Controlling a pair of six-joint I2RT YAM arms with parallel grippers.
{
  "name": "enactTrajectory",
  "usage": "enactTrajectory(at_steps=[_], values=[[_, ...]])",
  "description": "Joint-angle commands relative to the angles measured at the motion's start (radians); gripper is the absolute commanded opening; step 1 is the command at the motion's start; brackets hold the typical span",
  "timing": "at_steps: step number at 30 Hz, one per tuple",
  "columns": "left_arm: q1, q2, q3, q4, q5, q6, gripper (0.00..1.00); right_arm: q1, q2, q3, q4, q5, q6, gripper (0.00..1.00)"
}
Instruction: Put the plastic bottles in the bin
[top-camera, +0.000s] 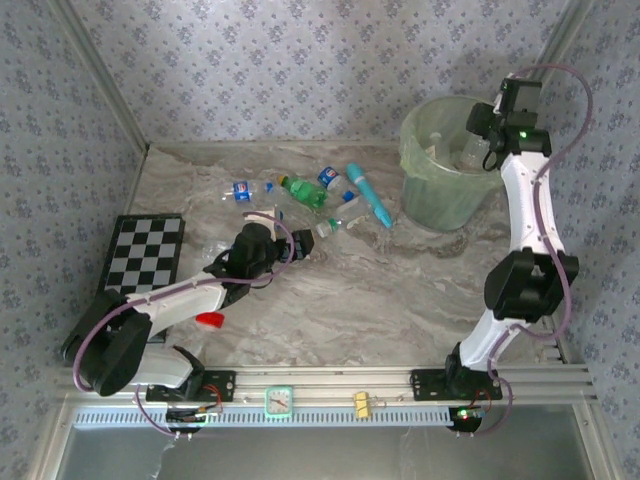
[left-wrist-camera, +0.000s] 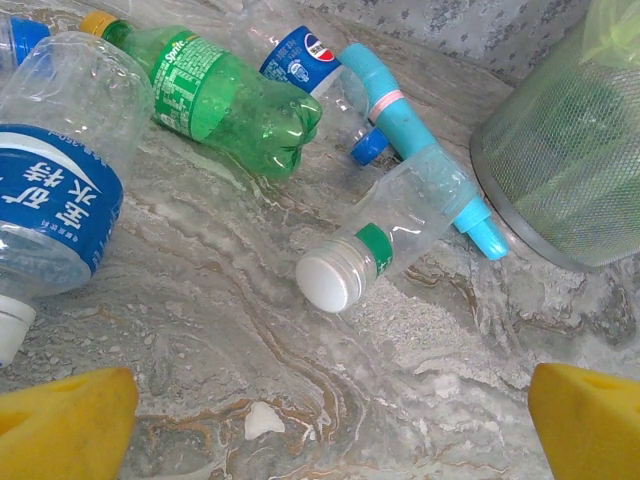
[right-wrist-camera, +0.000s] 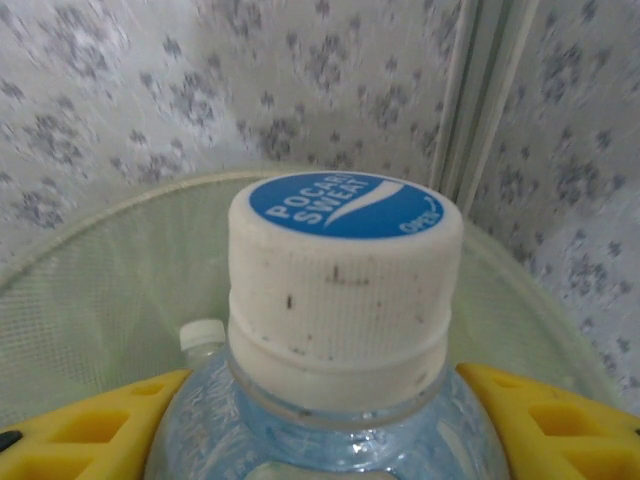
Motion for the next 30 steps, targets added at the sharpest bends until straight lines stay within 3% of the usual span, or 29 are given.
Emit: enactTrajectory(at_steps=[1, 10, 12, 19, 24, 30], values=[[0.003, -0.013, 0.042, 0.0, -0.008, 0.005, 1.0, -0.014, 0.06, 0.086, -0.158, -0.044, 0.034, 0.51], [0.008, -0.013, 0.035, -0.009, -0.015, 0.002, 1.0, -0.01, 0.129, 0.1, -0.193, -0.026, 0.044, 0.56], [0.009, -0.015, 0.033, -0.009, -0.016, 0.001, 1.0, -0.006, 0.135, 0.108, -0.202, -0.012, 0.044, 0.62], [0.016, -0.028, 0.024, -0.017, -0.038, -0.011, 1.0, 0.021, 0.11, 0.151, -0.204, 0.072, 0.023, 0.99], [0.021, -0.036, 0.015, -0.026, -0.069, -0.031, 1.0, 0.08, 0.045, 0.155, -0.146, 0.129, -0.033, 1.0], [0.033, -0.051, -0.008, -0.055, -0.125, -0.088, 1.0, 0.221, -0.047, 0.142, -0.083, 0.217, -0.123, 1.0]])
